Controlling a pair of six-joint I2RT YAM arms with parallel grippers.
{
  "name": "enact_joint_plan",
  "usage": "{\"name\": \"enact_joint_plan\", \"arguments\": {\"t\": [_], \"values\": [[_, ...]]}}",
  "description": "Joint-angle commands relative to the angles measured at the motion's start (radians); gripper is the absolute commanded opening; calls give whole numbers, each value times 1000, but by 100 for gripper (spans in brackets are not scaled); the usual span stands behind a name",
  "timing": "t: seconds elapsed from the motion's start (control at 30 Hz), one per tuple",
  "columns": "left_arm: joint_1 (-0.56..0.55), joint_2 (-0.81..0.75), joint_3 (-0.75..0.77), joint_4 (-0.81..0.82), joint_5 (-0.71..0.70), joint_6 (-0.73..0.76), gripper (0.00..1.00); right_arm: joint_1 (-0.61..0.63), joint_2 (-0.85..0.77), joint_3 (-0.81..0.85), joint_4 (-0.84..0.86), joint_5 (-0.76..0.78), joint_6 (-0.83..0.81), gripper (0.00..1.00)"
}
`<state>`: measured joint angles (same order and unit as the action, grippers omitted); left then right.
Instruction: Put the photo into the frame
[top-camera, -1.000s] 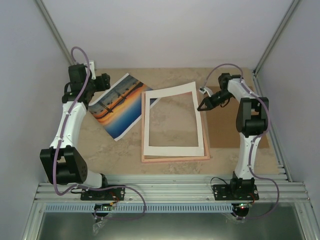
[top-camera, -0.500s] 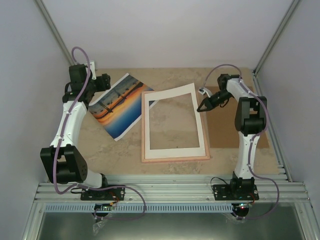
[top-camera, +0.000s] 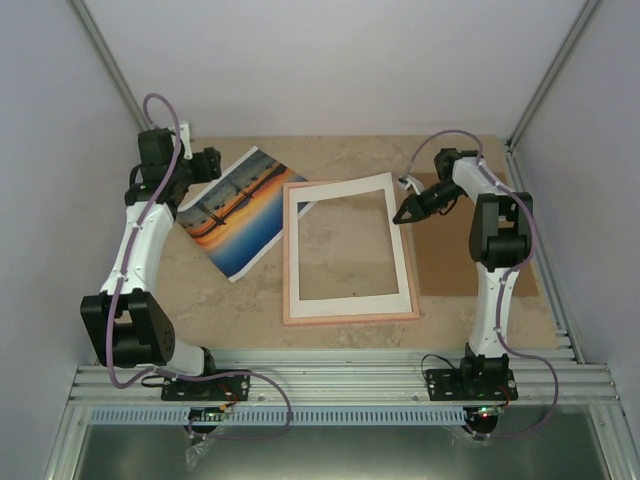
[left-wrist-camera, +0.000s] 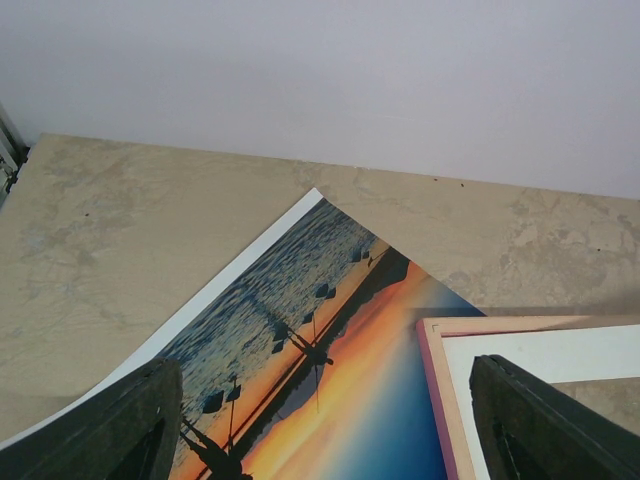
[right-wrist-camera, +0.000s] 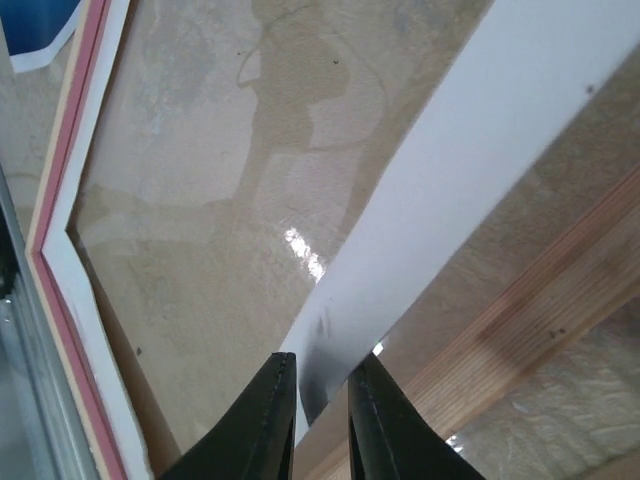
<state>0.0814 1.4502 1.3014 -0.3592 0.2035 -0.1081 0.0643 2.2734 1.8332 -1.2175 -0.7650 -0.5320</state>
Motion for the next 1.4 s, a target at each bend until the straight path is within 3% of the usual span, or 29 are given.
{"name": "enact_joint_plan", "arguments": {"t": [0.0,0.27,0.47,0.6,0.7,1.03,1.13,1.37], "values": [[1,1,10,23,2,3,81,2,-6,-6,27,24,33,24],[3,-14,7,22,-13,13,82,-1,-59,-23,60,116,74,62],[1,-31,9,13,-32,32,83,-12,-110,-32,67,147,87,72],[2,-53,5,-19,-37,73,92,-13,-167,-16,68,122,68,86],[1,-81,-11,-49,-29,132,99,-12,-215,-1,63,108,48,90],[2,-200,-192,-176,-116,518,99,-17,-381,-86,127,33,43,94],[20,-184,-237,-190,-190,476,99,-17,-432,-148,174,3,76,94],[182,-90,-287,-103,-46,160,98,-17,-514,-244,277,-49,168,94]]}}
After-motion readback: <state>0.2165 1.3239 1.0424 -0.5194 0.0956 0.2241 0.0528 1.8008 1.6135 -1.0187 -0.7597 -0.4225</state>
